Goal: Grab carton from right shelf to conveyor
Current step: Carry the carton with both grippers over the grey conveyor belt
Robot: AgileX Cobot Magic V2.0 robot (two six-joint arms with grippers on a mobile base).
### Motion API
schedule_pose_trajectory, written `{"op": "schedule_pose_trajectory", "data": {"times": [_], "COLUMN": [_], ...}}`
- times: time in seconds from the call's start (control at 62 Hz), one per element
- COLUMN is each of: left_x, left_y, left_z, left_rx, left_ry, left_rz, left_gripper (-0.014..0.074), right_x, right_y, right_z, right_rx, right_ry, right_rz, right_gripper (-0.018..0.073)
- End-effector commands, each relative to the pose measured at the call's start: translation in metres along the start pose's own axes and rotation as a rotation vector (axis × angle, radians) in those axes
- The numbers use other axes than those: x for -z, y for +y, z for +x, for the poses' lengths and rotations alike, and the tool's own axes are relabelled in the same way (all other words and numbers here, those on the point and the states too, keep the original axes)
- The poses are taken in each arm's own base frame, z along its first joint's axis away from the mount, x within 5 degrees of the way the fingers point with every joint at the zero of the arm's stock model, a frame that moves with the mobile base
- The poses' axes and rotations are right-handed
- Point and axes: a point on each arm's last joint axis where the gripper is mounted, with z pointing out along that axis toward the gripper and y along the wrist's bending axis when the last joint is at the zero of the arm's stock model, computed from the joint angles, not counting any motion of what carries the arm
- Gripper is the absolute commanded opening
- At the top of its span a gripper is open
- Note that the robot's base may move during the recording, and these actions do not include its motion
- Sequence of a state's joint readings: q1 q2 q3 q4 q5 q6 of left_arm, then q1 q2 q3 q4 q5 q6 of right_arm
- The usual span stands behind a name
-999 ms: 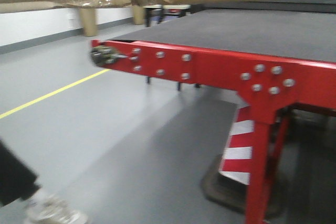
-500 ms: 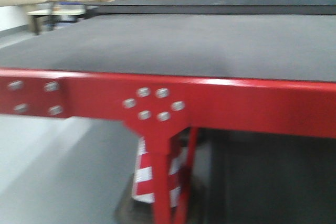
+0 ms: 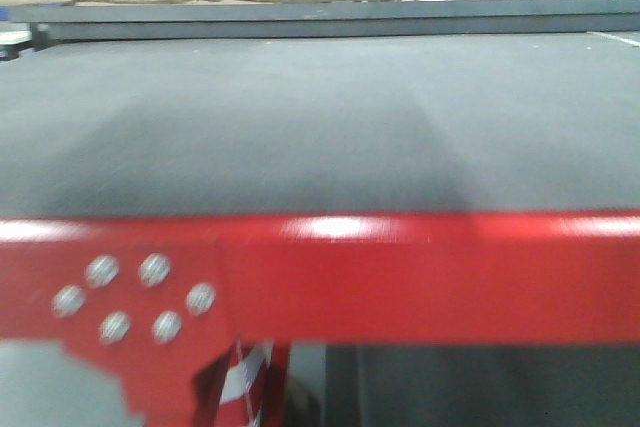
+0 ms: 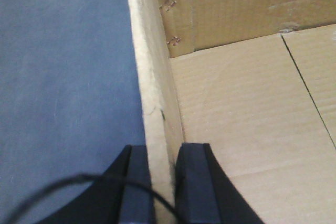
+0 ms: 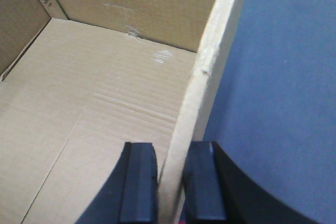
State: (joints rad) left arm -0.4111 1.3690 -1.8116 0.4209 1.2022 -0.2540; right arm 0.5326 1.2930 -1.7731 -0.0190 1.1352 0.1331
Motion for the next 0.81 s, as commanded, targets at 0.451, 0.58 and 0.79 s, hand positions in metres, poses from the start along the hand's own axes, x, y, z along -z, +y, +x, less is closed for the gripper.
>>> {"op": "schedule_pose_trajectory", "data": {"times": [0.451,0.58,0.79], "left_x": [0.0081,0.0081,0.0081], "left_y": [0.0134,0.0134,0.0134], "left_z": [-0.004,-0.004,-0.004], "left_rx": [-0.041,-0.041,-0.041], "left_ry": [-0.049,-0.049,-0.049], "left_rz": [-0.103,-0.103,-0.103], "left_gripper": [-0.0009,-0.0009,-0.0009], "right_x": [0.0099,0.0099,0.0099], "right_y": [-0.0027,-0.0027,-0.0027], "right_z": [-0.0033,-0.0033,-0.0033], "right_rx": [0.036,0.036,0.036], "right_ry": [-0.05,-0.05,-0.05], "right_rz": [0.023,0.023,0.023], "right_gripper": [-0.007,-0.007,-0.007]}}
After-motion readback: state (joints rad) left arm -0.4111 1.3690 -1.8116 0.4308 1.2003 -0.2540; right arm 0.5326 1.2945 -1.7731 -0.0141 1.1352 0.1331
